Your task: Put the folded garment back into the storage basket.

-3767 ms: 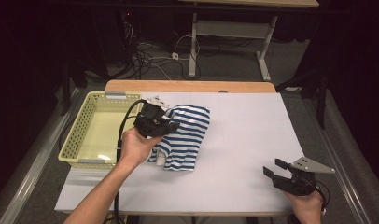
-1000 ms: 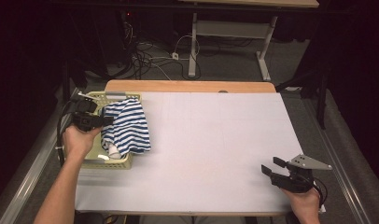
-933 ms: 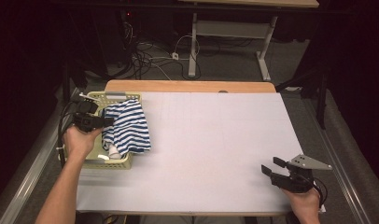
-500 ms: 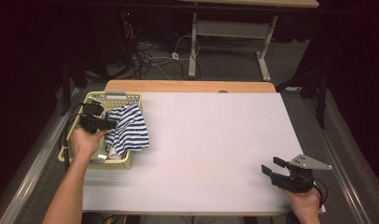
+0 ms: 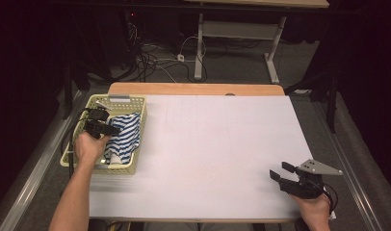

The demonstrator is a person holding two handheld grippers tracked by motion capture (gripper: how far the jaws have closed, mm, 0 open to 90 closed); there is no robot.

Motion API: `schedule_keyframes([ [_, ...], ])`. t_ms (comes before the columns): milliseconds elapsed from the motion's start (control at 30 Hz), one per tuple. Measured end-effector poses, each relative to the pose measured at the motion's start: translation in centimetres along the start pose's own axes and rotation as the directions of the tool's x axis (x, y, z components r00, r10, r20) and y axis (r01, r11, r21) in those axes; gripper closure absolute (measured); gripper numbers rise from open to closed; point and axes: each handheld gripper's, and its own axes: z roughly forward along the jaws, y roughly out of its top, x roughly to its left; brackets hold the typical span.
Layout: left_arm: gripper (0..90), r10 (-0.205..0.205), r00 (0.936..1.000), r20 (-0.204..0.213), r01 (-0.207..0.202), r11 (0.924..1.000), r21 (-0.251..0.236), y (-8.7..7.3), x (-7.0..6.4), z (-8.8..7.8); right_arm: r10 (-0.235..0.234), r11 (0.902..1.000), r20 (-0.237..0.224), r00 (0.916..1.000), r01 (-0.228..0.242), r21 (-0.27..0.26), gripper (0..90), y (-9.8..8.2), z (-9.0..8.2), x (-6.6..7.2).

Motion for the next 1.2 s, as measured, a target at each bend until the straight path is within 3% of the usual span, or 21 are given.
schedule_keyframes([
  [233, 71.8, 0.000, 0.9990, -0.046, 0.000, 0.9999, 0.014, 0.4, 0.4, 0.3, 0.002, 1.0000, -0.001, 1.0000, -0.002, 0.002, 39.4, 0.0, 0.0, 0.0],
  [567, 69.0, -0.040, 0.9984, -0.039, 0.039, 0.9990, -0.021, 0.7, 1.3, 0.1, 0.003, 1.0000, 0.000, 1.0000, -0.003, 0.006, 39.4, 0.0, 0.1, 0.0],
  [867, 45.0, -0.078, 0.9947, -0.067, 0.077, 0.9968, -0.024, 0.5, 1.1, -0.5, 0.000, 1.0000, -0.002, 1.0000, 0.000, 0.005, 39.4, 0.0, 0.1, 0.0],
  [1100, 42.2, -0.104, 0.9916, -0.077, 0.101, 0.9940, -0.042, 0.0, 1.4, -1.5, -0.001, 1.0000, -0.004, 1.0000, 0.001, 0.004, 39.4, 0.0, 0.1, 0.0],
  [1200, 42.2, -0.116, 0.9908, -0.071, 0.116, 0.9932, 0.001, -0.7, 1.6, -1.2, 0.000, 1.0000, -0.004, 1.0000, 0.000, 0.004, 39.4, 0.0, 0.1, 0.1],
])
